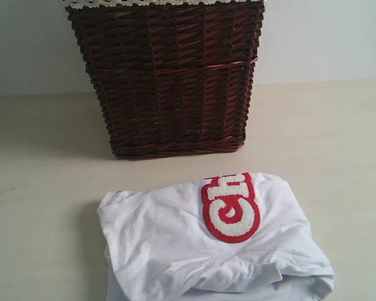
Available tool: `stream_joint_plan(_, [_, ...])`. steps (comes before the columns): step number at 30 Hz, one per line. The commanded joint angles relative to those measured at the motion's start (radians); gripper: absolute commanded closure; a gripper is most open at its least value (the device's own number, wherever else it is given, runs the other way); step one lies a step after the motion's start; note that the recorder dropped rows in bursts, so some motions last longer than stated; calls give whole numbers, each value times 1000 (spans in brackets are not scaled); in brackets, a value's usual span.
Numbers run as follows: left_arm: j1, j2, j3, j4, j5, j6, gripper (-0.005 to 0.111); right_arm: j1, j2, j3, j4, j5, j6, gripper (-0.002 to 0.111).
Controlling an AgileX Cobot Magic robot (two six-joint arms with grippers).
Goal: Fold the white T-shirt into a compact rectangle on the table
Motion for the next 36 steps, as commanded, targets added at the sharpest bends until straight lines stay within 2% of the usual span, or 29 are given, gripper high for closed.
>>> stream_joint_plan(1, [-2, -7, 0, 1, 5, -2, 107, -7, -15, 5, 8, -2, -8, 108])
stream_joint_plan(4, [-2, -7, 0, 1, 5, -2, 107, -7, -37, 5, 35, 0, -4, 108])
stream_joint_plan(8, [-2, -7, 0, 1, 7, -2, 107, -7, -190, 5, 79, -22, 119, 108])
stream_joint_plan(10, [-2, -7, 0, 1, 3, -2, 107, 0, -190, 5, 83, -74, 165, 108])
stream_joint_plan(16, [-2, -7, 0, 1, 8, -2, 107, 42, -190, 5, 107, -79, 176, 108])
stream_joint_plan(19, [-2, -7, 0, 1, 8, -2, 107, 42, -190, 5, 112, -162, 191, 108])
stream_joint_plan(20, [-2, -7, 0, 1, 8, 0, 107, 42, -190, 5, 99, -219, 271, 108])
stream_joint_plan(21, [-2, -7, 0, 1, 6, 0, 107, 42, -190, 5, -11, -268, 389, 108])
stream_joint_plan(22, [-2, -7, 0, 1, 6, 0, 107, 42, -190, 5, -280, -341, 578, 108])
stream_joint_plan(23, [-2, -7, 0, 1, 6, 0, 107, 42, -190, 5, -468, -370, 771, 108])
stream_joint_plan(24, [-2, -7, 0, 1, 6, 0, 107, 42, -190, 5, -613, -298, 922, 108])
stream_joint_plan(25, [-2, -7, 0, 1, 6, 0, 107, 42, -190, 5, -710, -152, 1000, 108])
stream_joint_plan(27, [-2, -7, 0, 1, 6, 0, 107, 42, -190, 5, -835, 227, 1129, 108])
stream_joint_plan(29, [-2, -7, 0, 1, 6, 0, 107, 40, -190, 5, -905, 252, 1143, 108])
stream_joint_plan(36, [-2, -7, 0, 1, 7, 0, 107, 42, -190, 5, -892, 295, 1143, 108])
